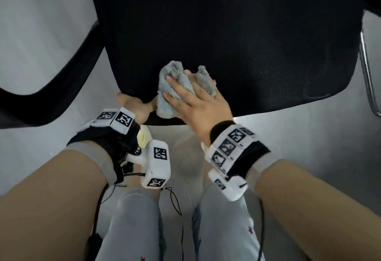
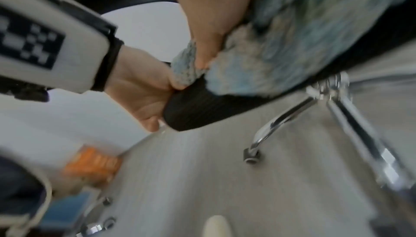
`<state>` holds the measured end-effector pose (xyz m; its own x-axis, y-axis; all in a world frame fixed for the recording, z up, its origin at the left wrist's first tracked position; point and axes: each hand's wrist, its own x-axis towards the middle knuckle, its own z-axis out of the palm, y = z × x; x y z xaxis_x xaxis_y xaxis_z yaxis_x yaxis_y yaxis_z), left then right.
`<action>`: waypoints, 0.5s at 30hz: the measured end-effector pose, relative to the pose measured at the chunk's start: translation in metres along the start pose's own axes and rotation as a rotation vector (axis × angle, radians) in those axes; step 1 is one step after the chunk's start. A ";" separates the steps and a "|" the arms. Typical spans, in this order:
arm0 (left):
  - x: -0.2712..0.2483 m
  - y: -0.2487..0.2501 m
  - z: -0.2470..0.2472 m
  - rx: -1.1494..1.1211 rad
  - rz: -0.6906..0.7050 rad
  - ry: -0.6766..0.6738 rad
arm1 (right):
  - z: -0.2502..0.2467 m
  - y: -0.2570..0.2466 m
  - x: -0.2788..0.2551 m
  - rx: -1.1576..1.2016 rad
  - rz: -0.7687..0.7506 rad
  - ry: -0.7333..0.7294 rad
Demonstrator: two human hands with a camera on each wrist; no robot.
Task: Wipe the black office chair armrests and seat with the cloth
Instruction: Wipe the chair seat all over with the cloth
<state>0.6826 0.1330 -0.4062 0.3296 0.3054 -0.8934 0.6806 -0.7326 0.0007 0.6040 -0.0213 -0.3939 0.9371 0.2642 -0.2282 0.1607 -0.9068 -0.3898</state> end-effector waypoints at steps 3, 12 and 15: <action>-0.001 -0.003 0.002 -0.015 0.033 0.000 | -0.032 0.059 -0.009 -0.224 0.106 -0.030; 0.001 -0.006 0.004 -0.010 0.080 0.022 | -0.013 0.009 -0.002 -0.068 0.122 0.022; 0.000 -0.007 -0.002 -0.016 0.084 0.063 | -0.041 0.057 0.009 -0.308 -0.065 -0.263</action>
<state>0.6795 0.1394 -0.4049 0.4264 0.2811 -0.8597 0.6591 -0.7475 0.0825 0.6348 -0.0838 -0.3814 0.8169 0.3633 -0.4480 0.3402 -0.9307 -0.1345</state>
